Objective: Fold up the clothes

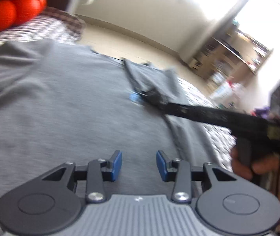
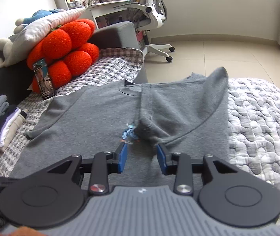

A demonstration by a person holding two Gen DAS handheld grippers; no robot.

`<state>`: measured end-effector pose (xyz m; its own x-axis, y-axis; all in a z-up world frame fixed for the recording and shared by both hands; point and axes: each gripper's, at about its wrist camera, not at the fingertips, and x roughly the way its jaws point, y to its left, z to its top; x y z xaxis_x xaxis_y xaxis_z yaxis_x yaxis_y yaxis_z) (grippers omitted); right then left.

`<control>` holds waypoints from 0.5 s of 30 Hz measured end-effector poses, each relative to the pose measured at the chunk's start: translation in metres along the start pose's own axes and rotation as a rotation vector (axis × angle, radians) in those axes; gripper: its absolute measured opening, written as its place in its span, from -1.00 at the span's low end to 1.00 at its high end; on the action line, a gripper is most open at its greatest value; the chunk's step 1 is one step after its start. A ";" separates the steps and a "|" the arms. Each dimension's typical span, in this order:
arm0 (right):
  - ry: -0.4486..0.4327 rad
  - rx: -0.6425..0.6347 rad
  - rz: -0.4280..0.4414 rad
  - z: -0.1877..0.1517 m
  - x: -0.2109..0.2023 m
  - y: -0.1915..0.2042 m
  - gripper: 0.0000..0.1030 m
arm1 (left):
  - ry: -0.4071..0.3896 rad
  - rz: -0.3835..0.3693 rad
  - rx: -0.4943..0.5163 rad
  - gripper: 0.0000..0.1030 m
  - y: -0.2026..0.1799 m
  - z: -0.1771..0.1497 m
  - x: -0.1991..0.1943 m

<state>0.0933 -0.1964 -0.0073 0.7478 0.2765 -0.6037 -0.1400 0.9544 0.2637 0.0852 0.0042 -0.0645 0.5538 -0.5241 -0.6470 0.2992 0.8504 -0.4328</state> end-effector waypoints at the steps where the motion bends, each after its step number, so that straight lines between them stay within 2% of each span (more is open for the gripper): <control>1: -0.001 0.001 0.002 0.000 0.000 0.002 -0.22 | -0.004 0.026 -0.014 -0.23 0.004 0.002 -0.003; 9: 0.029 0.041 -0.011 0.001 0.000 0.019 -0.20 | -0.077 0.229 -0.093 -0.13 0.045 0.016 -0.027; 12: 0.025 0.055 -0.008 0.001 -0.006 0.022 -0.12 | -0.118 0.285 -0.134 0.00 0.067 0.020 -0.041; 15: 0.025 0.062 -0.010 -0.002 -0.011 0.022 -0.06 | -0.149 0.350 -0.177 0.03 0.089 0.021 -0.052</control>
<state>0.0807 -0.1778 0.0036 0.7324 0.2706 -0.6247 -0.0917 0.9485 0.3034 0.0994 0.1081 -0.0557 0.7088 -0.1812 -0.6818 -0.0583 0.9481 -0.3125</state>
